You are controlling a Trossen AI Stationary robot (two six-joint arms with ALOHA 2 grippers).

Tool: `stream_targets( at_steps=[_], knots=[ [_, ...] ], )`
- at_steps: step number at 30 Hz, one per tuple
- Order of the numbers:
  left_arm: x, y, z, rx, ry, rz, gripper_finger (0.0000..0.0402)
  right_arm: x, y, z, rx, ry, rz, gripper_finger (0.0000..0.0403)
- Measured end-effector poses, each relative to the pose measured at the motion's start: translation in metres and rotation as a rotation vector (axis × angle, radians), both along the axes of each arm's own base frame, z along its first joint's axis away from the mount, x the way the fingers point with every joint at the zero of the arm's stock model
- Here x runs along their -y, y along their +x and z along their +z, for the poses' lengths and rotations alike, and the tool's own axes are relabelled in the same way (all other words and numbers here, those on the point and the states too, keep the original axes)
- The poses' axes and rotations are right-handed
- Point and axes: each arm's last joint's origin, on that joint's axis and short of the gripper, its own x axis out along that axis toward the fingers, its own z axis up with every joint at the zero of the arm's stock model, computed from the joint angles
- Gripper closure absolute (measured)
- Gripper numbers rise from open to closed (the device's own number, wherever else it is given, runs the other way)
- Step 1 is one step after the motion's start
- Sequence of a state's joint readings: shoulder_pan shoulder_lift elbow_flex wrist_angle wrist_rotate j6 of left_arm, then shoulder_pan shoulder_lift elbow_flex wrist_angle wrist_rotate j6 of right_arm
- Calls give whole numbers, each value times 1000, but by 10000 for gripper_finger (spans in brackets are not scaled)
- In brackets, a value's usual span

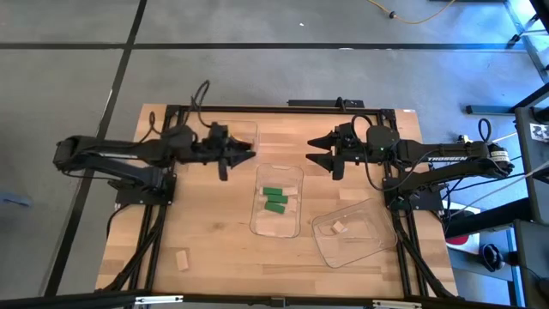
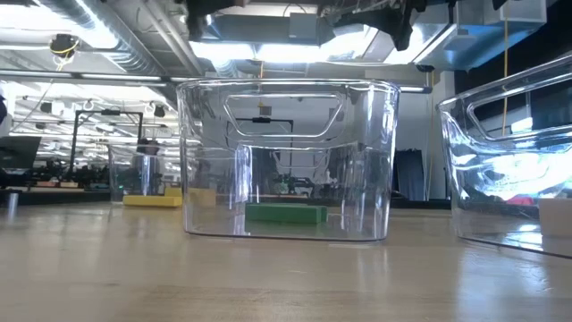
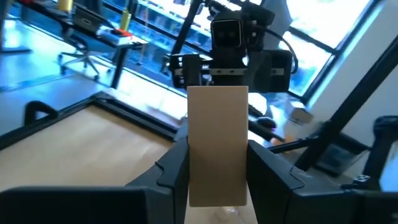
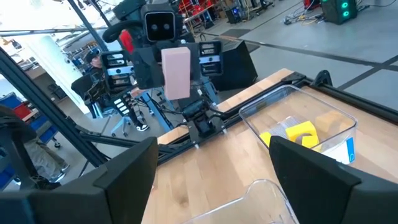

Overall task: Sort & place blocks by color
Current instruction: Put the top light brown block into the bottom transparent bin

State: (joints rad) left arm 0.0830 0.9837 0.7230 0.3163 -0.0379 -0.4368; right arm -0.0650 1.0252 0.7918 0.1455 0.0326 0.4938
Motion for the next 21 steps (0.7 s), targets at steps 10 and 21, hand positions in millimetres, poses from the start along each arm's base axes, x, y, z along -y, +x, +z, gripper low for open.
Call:
stream_targets(
  at_steps=[10, 21],
  knots=[
    [-7, 26, -12, 34, -56, -85, 285, 0, 13, -5, 18, 54, 1, 92],
    [-3, 83, -3, -14, 4, -119, 285, -8, 63, -12, 37, 23, 69, 92]
  ],
)
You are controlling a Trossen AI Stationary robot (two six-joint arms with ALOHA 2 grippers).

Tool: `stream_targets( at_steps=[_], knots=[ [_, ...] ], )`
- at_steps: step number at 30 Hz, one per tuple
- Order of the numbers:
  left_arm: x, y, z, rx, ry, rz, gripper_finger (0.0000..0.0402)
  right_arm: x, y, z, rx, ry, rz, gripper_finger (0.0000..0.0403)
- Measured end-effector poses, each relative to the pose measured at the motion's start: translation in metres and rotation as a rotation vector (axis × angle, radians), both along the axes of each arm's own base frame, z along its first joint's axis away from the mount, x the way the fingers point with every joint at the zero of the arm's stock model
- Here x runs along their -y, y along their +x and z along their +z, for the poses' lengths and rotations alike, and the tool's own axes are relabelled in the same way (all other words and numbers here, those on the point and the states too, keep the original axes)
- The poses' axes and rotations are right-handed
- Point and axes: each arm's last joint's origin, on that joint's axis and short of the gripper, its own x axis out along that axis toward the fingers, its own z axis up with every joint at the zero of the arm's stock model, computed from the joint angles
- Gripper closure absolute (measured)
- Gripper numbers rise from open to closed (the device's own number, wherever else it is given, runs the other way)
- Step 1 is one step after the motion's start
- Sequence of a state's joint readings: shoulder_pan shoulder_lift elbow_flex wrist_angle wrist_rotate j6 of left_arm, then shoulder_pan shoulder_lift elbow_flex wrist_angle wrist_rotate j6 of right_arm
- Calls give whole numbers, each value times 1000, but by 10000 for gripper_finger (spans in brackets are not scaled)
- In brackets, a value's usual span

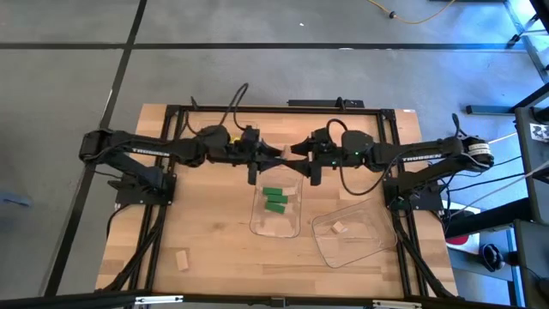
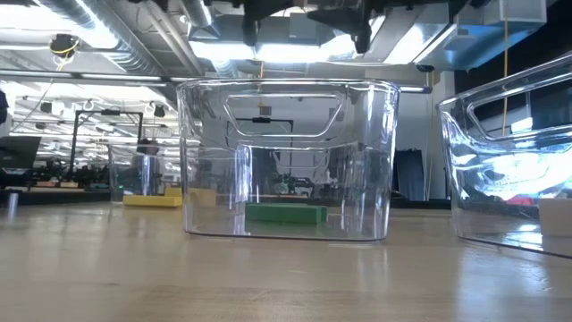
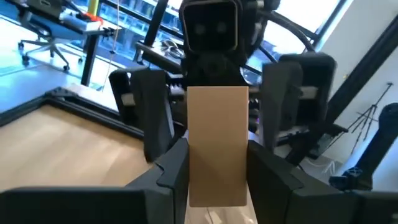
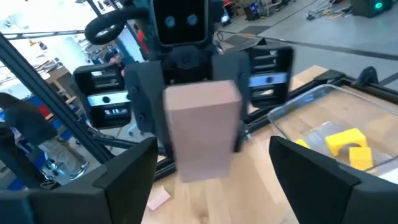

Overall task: Sort & place blocks by color
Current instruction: Put the top light brown block into the bottom transparent bin

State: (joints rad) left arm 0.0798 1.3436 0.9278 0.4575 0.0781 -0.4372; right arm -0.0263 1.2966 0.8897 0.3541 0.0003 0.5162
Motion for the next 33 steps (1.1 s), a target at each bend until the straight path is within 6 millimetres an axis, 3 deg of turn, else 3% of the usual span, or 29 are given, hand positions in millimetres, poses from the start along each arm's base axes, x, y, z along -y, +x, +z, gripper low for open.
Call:
stream_targets(
  at_steps=[15, 22, 29, 33],
  knots=[
    [0, 8, 4, 11, 8, -37, 285, -2, 1, 13, 140, -5, 8, 99],
    [0, 7, 5, 22, 8, -14, 285, -2, 1, 13, 139, -5, 35, 165],
    [0, 7, 7, 33, -1, -23, 285, -2, 1, 13, 135, -16, 30, 269],
    [0, 7, 7, 33, -1, -29, 268, -2, 1, 13, 137, -20, 32, 270]
  ],
)
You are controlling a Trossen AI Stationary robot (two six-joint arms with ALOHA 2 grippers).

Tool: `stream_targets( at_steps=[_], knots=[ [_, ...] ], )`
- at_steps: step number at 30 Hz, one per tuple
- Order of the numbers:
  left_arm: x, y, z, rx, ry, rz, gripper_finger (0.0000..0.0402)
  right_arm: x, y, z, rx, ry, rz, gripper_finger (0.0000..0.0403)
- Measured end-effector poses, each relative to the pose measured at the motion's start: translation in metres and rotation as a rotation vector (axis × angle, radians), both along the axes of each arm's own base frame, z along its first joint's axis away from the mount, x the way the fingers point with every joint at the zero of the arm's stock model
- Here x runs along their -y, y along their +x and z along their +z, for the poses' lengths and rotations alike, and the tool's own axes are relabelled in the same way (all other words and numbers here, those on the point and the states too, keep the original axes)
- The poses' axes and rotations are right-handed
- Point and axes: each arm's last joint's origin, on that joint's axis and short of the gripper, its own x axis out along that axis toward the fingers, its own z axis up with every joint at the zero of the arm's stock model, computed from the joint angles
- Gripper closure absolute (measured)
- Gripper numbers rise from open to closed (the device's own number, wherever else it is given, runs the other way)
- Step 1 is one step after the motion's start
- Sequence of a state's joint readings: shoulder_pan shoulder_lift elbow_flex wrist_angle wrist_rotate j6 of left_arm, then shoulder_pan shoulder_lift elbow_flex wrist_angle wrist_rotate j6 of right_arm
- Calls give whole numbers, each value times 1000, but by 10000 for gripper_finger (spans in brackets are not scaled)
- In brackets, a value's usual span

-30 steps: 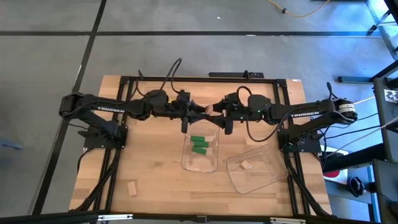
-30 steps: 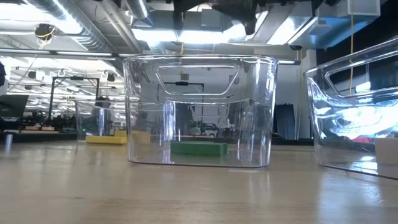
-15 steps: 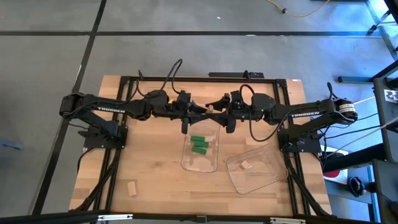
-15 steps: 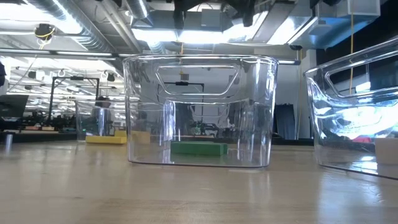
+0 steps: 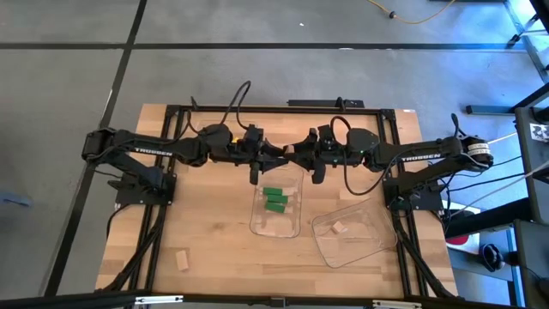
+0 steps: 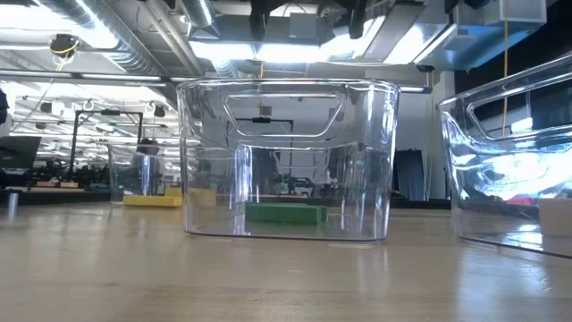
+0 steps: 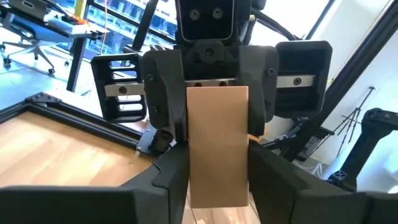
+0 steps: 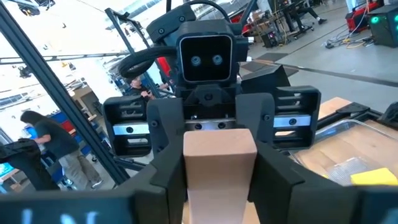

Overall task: Sort & place blocks by color
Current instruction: Put the top light brown block into the bottom transparent bin

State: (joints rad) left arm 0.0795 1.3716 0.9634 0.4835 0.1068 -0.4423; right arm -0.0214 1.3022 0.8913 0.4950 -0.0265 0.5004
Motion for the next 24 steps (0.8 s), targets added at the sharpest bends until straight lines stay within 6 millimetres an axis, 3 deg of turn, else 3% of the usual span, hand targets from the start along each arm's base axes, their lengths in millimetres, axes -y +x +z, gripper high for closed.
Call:
stream_targets(
  at_steps=[8, 14, 19, 24],
  knots=[
    [-3, -7, 4, -16, 7, -31, 233, -1, -5, 2, -24, -41, 47, 270],
    [-15, -43, 19, -124, 10, -10, 226, 2, -33, 2, -213, -67, 11, 270],
    [-14, -79, 33, -158, 103, 1, 225, 1, -62, 7, -321, -66, 2, 270],
    [-2, -106, 23, -98, 131, 38, 229, 2, -95, 14, -388, -33, -53, 270]
  ],
)
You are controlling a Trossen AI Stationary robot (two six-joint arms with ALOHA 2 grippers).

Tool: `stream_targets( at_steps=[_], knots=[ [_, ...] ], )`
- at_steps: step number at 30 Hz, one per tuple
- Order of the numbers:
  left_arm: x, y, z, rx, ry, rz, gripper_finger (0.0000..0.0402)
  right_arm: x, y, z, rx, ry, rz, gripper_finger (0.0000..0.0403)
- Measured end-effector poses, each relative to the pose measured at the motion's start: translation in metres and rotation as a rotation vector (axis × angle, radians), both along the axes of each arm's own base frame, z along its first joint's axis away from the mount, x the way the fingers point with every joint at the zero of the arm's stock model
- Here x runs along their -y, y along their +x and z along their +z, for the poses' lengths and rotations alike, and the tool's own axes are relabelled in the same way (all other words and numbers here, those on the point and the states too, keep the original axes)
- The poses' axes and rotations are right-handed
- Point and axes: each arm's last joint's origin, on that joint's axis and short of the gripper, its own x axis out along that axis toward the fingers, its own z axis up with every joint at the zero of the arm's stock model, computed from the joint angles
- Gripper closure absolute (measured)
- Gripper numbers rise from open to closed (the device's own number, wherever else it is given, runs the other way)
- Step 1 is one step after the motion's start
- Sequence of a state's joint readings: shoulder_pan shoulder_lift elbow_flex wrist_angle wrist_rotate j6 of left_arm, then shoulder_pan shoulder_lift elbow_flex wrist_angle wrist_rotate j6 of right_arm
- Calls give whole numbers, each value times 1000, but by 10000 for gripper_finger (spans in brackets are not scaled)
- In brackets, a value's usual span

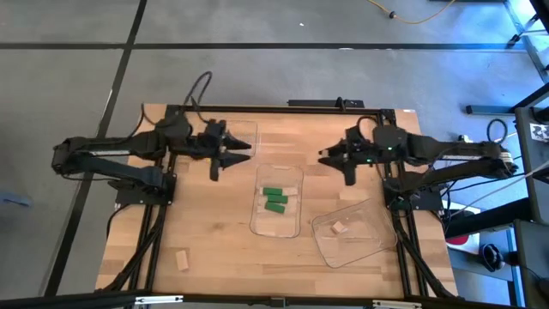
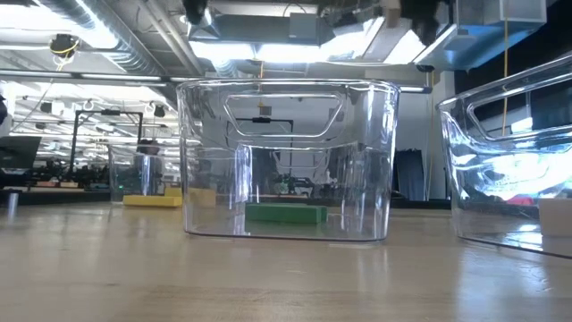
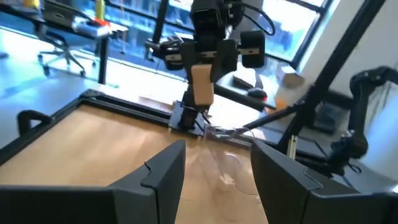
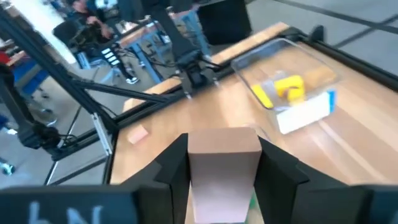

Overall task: Sort & place blocks by color
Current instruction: Put the top light brown block into the bottom transparent bin

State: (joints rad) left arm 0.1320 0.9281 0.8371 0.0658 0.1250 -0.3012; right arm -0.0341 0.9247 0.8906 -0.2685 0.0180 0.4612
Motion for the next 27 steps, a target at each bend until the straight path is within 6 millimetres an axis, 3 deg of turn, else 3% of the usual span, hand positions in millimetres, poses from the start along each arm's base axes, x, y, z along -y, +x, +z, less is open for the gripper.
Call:
stream_targets(
  at_steps=[5, 10, 15, 19, 22, 27],
  knots=[
    [10, -17, -17, 140, -25, 34, 229, 0, -19, 9, 34, 19, -22, 270],
    [11, -29, -9, 305, -21, 74, 229, 0, -20, 10, 44, 22, -22, 270],
    [11, -34, -5, 329, -11, 98, 229, 0, -19, 10, 43, 27, -21, 270],
    [11, -34, -5, 329, -10, 98, 229, -5, -16, 14, 87, 173, 98, 270],
    [11, -34, -5, 329, -9, 98, 229, -17, -11, 10, -2, 314, 234, 270],
    [10, -36, -1, 377, -7, 118, 229, -55, 1, -3, -298, 464, 389, 270]
  ],
)
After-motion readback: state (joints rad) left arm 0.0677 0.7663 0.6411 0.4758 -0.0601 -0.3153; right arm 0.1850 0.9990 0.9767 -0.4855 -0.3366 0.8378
